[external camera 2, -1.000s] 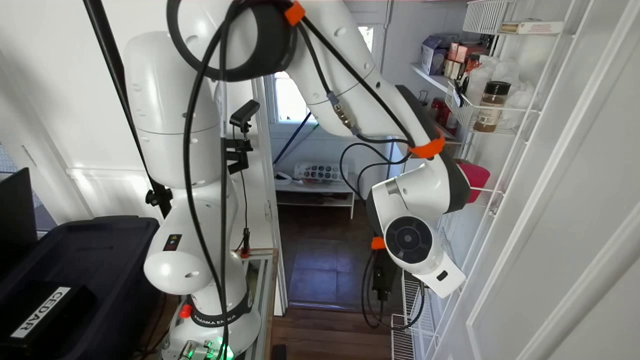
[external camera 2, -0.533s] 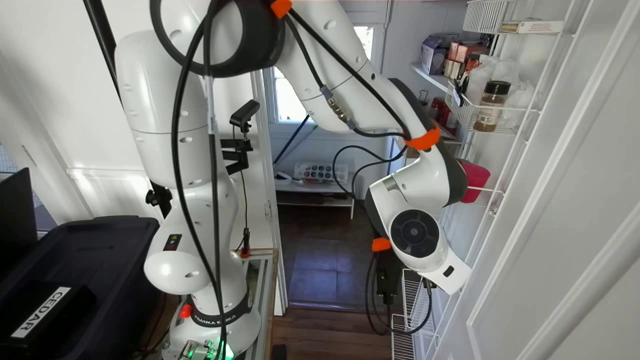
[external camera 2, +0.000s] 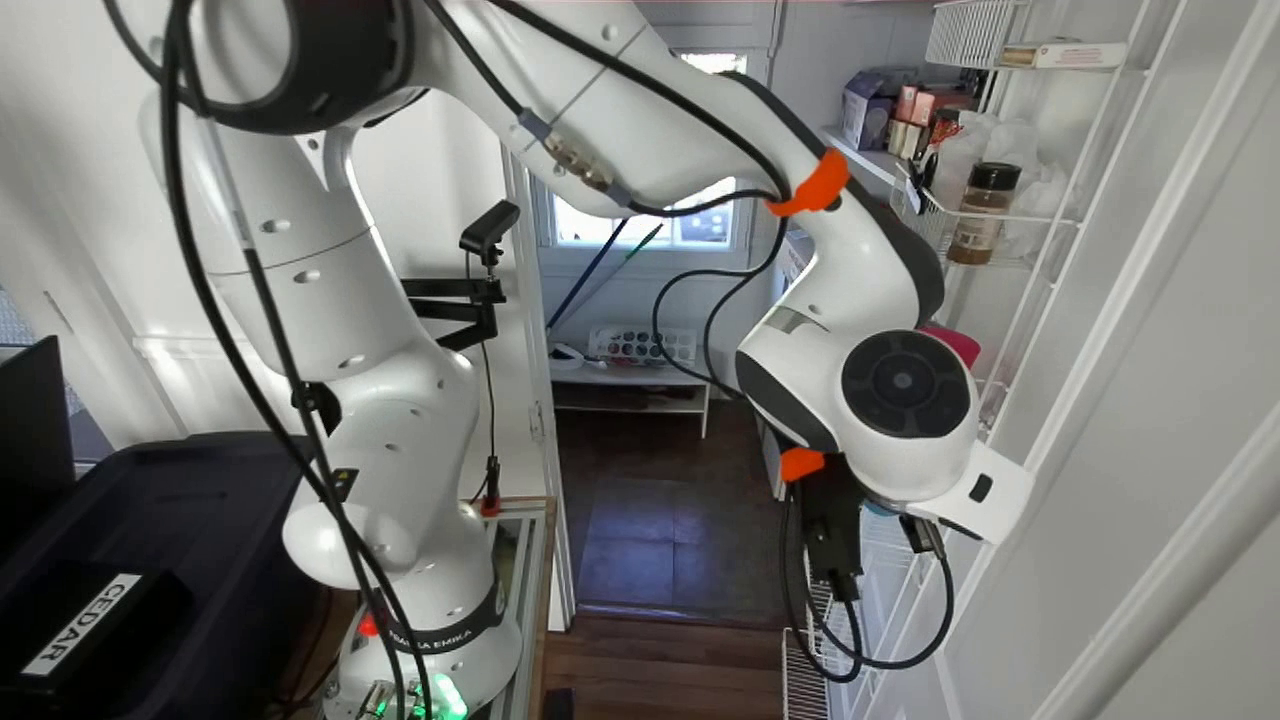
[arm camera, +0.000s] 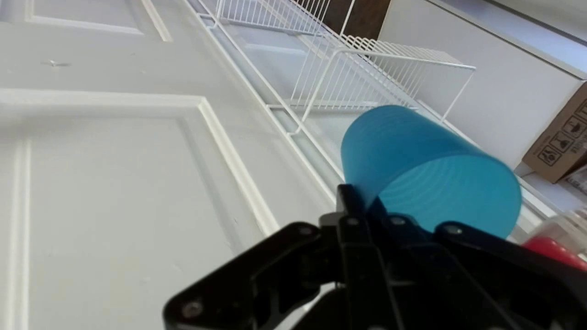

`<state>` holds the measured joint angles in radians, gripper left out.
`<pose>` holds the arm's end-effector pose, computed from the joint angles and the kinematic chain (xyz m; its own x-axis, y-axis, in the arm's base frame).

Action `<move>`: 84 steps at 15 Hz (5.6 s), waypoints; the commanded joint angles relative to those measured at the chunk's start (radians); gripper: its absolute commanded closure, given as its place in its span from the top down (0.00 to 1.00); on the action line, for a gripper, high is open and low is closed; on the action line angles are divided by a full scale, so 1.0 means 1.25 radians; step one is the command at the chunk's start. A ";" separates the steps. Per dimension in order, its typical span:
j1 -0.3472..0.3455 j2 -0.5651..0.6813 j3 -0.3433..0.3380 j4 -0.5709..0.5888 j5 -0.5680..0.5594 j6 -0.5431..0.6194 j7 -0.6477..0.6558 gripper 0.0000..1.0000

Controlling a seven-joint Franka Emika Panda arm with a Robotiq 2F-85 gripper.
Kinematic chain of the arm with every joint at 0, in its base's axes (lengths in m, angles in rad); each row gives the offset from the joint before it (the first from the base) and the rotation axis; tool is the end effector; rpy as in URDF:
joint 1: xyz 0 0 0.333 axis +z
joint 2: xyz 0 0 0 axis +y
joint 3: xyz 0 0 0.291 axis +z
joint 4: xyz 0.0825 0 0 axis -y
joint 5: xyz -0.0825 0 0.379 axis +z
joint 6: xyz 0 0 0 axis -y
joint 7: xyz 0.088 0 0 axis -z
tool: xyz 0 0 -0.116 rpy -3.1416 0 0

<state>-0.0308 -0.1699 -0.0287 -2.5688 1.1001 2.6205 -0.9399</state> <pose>0.4513 -0.0432 0.3096 0.8927 -0.1448 0.4268 0.0658 -0.8950 -0.4412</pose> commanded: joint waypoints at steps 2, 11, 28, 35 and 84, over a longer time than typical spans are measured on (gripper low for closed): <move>-0.025 -0.110 -0.039 0.015 -0.140 -0.119 0.127 0.01; 0.009 -0.175 -0.040 0.143 -0.282 -0.254 0.292 0.01; 0.094 -0.094 -0.047 0.210 -0.110 -0.200 0.234 0.01; 0.087 -0.056 -0.034 0.203 0.023 -0.145 0.164 0.01; 0.090 0.038 0.057 0.227 0.177 -0.108 0.252 0.90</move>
<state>0.0809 -0.1396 0.0284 -2.3050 1.2633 2.4483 -0.6416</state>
